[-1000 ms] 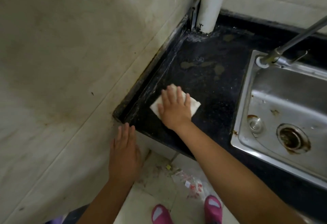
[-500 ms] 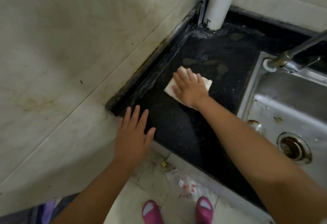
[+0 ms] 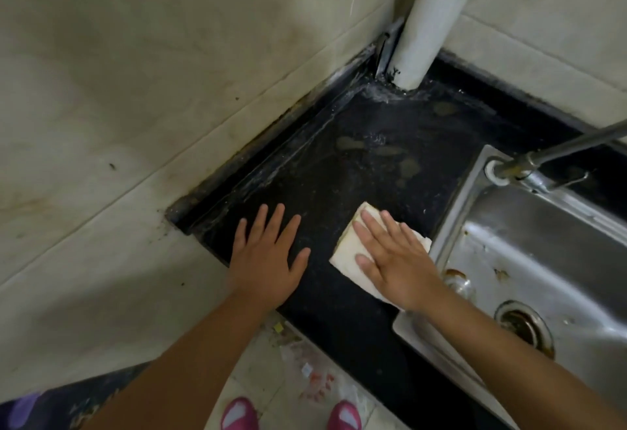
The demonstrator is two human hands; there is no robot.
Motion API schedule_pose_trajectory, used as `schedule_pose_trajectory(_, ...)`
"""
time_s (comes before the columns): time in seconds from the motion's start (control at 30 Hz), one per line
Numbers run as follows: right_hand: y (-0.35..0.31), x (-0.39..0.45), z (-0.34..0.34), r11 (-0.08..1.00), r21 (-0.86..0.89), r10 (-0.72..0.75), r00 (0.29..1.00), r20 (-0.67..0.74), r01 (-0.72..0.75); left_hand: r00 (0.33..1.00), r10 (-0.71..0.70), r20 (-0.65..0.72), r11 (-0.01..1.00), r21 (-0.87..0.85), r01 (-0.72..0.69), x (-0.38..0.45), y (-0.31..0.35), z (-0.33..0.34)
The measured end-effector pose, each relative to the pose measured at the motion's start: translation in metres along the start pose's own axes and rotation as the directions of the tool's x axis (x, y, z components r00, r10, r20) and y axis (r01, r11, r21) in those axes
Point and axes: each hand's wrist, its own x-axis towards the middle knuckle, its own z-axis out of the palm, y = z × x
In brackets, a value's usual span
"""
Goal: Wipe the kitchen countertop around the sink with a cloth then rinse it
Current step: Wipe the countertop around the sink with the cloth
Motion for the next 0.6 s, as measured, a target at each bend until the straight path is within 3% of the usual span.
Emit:
schedule_pose_trajectory(0.1, 0.02, 0.03, -0.007, 0.985, 0.031, 0.169, 0.984, 0.048, -0.171, 1.0, -0.002, -0.029, 1.0, -0.005, 0.002, 0.0, 0.0, 0.001)
schedule_pose_trajectory(0.2, 0.043, 0.069, -0.022, 0.916, 0.082, 0.387, 0.919, 0.072, -0.392, 0.999, 0.0, -0.045, 1.0, -0.006, -0.001, 0.0, -0.003, 0.003)
schedule_pose_trajectory(0.27, 0.042, 0.096, -0.027, 0.891, 0.104, 0.435, 0.897, 0.082, -0.442, 0.999, 0.008, -0.036, 1.0, -0.004, -0.008, 0.002, -0.003, 0.004)
schedule_pose_trajectory(0.33, 0.025, 0.115, -0.027, 0.915, 0.097, 0.381, 0.919, 0.102, -0.391, 0.997, 0.028, -0.074, 0.999, 0.022, -0.027, 0.002, -0.005, 0.009)
schedule_pose_trajectory(0.5, -0.025, 0.077, -0.012, 0.999, 0.01, 0.035, 0.995, 0.091, -0.036, 0.993, 0.025, -0.112, 1.0, 0.003, -0.025, 0.003, -0.004, 0.008)
schedule_pose_trajectory(0.6, 0.003, 0.039, -0.012, 0.999, 0.008, 0.043, 0.986, 0.161, -0.045, 0.995, 0.004, -0.096, 0.999, -0.04, -0.008, 0.002, -0.003, 0.008)
